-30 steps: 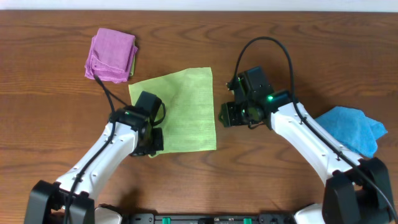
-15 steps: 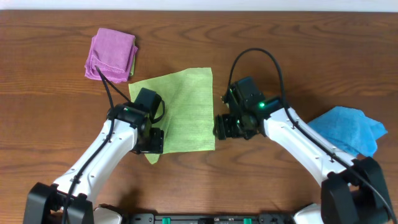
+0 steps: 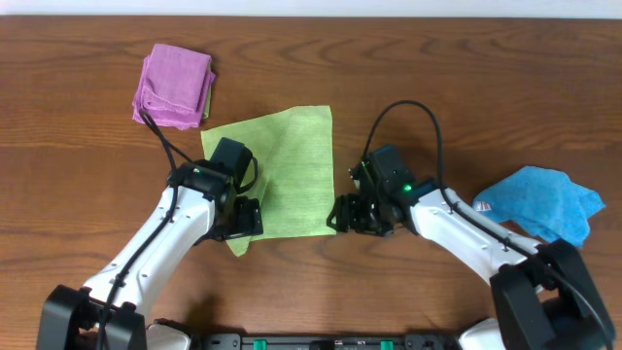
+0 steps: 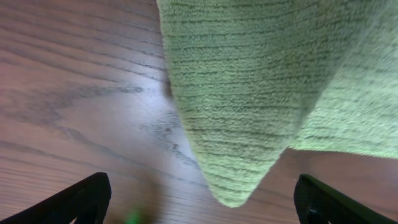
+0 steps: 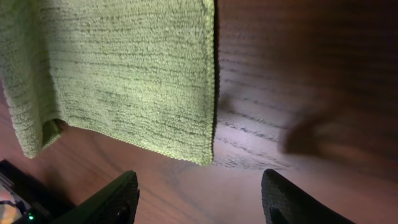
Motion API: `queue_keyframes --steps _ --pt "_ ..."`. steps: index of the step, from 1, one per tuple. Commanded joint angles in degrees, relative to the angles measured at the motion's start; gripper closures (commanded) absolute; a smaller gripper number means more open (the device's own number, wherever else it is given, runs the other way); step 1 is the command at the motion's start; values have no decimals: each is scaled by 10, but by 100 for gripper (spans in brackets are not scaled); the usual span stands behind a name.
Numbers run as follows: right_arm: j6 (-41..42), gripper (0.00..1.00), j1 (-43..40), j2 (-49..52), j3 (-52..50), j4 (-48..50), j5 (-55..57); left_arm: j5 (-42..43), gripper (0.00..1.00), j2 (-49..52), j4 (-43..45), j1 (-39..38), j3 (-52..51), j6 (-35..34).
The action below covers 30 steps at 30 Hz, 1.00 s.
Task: Fold the cloth
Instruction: 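Grasp the green cloth's right edge with the right gripper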
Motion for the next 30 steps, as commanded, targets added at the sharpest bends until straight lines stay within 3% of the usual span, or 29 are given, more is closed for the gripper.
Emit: queue_keyframes --steps 1,9,24,27,30 --pt "35 37 17 -6 -13 16 -13 23 4 -5 1 -2 9 -47" --pt "72 38 63 -3 -29 64 37 47 3 -5 7 -1 15 -67" --pt "78 40 67 50 -30 111 53 47 3 -48 10 1 84 -78" --pt "83 43 67 63 -30 123 45 47 3 -64 11 9 86 -78" --pt "83 54 68 70 -30 137 38 50 3 -80 12 22 86 -78"
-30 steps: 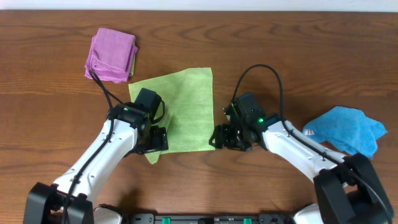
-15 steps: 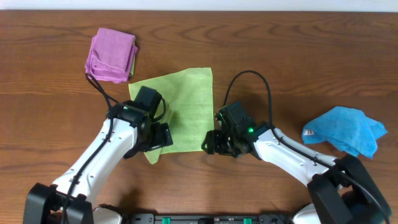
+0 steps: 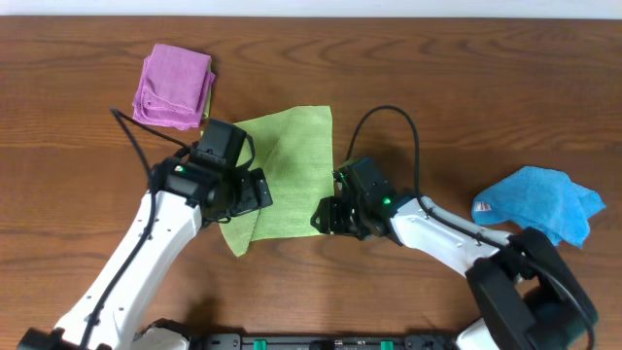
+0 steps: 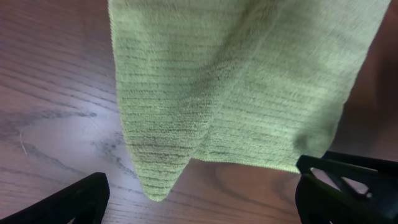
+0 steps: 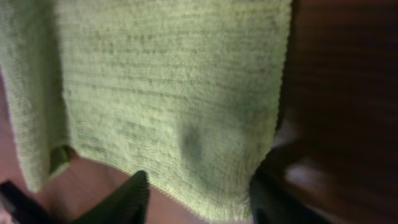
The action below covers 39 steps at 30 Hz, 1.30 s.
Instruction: Fold the cloth
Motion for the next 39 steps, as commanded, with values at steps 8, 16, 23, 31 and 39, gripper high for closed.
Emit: queue_keyframes --steps 8,16,23,31,39 --pt "-21 99 -2 20 -7 -3 22 33 2 -30 -1 44 14 -7" --pt "-70 99 -67 -78 -7 -45 75 42 5 -30 0 44 13 -22" --pt "-104 99 -96 -115 -7 -61 80 63 5 -26 1 44 3 -33" --pt "-110 99 -102 -116 -7 -84 133 123 5 -19 28 44 -66 -73" --pt "-110 99 -129 -116 -7 -88 136 155 5 -19 32 44 -107 -114"
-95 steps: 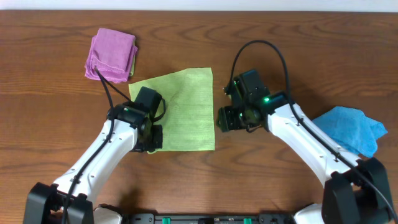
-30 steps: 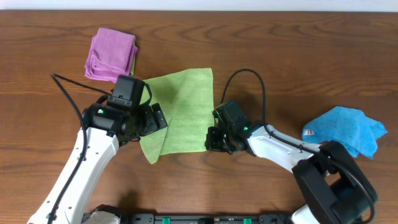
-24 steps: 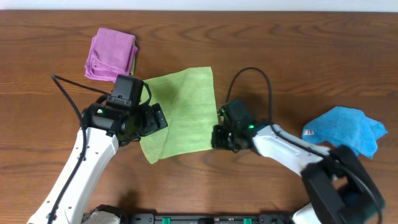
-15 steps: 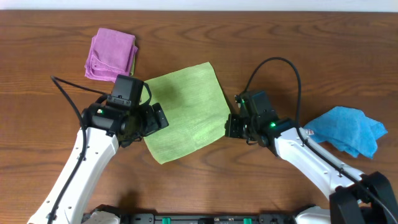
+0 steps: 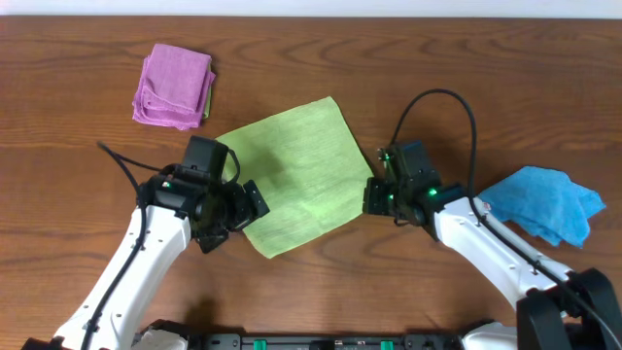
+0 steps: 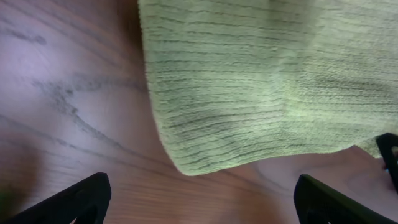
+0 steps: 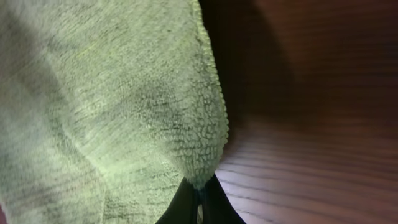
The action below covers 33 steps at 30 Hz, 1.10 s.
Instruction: Fold the cloth
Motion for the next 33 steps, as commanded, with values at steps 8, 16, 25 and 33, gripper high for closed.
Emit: queue_keyframes --steps 8,16,25,33 --pt "-8 99 -10 -5 -2 0 9 117 5 4 110 3 -111 -96" --pt "-8 99 -10 -5 -2 0 7 121 4 4 184 -18 -166 -163" --pt "-8 99 -10 -5 -2 0 -5 93 0 4 254 -57 -198 -215" --pt "-8 99 -10 -5 -2 0 -8 60 11 4 254 -57 -198 -215"
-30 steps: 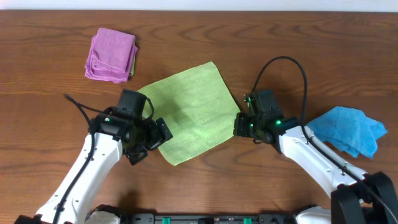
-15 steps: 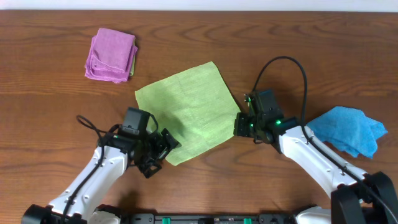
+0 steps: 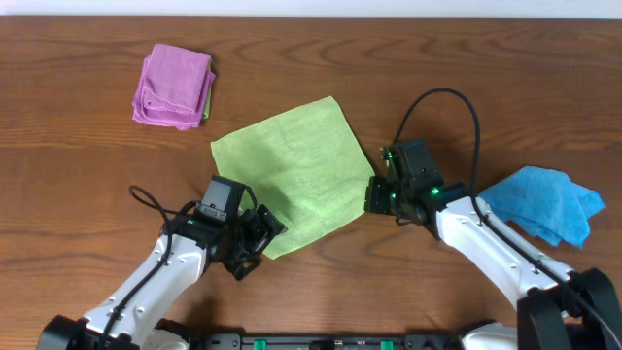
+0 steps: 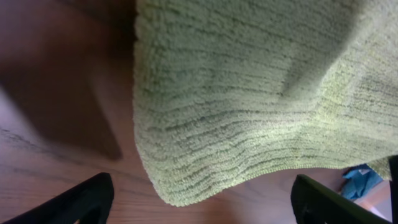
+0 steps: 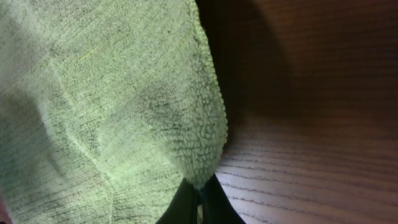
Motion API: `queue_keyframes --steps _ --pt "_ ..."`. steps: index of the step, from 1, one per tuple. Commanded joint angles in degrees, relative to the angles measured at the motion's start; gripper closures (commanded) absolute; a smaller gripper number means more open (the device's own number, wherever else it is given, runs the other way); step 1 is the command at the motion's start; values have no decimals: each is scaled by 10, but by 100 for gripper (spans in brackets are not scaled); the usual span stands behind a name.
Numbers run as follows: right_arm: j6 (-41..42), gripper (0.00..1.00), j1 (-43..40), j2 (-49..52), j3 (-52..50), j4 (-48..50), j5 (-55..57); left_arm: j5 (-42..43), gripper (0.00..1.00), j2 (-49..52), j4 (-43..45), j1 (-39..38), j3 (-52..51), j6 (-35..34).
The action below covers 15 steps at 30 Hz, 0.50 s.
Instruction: Fold the cloth
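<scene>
The green cloth (image 3: 292,175) lies spread on the wooden table, turned like a diamond. My right gripper (image 3: 370,195) is at its right corner. In the right wrist view, that gripper (image 5: 200,198) is shut on the fluffy corner of the cloth (image 5: 124,93). My left gripper (image 3: 264,236) sits at the cloth's near corner. In the left wrist view, this gripper (image 4: 202,208) is open. Its fingers (image 4: 81,200) stand wide apart on either side of the rounded cloth corner (image 4: 186,186), not touching it.
A folded pink cloth (image 3: 173,86) lies at the back left with a green edge showing under it. A crumpled blue cloth (image 3: 539,202) lies at the right, beside my right arm. The table's far edge runs along the top of the overhead view.
My left gripper has moved from the cloth's near-left edge down to its near corner, still open. The right gripper stays shut on the right corner. The cloth's left side now lies uncovered.
At first the cloth lay partly doubled over, both grippers open at its near edge. A second later the right gripper was over the near right corner. Then the cloth lay turned and spread out, the right gripper shut on its right corner. The left gripper stays open, now at the near corner.
</scene>
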Motion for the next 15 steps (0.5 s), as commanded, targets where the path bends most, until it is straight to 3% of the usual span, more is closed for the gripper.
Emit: queue_keyframes --steps 1,15 --pt "-7 99 -4 -5 -1 0 -3 -26 11 5 0 -2 -4 -3" --pt "-6 99 -4 -5 -1 0 -3 -12 23 53 54 -3 -4 -3"
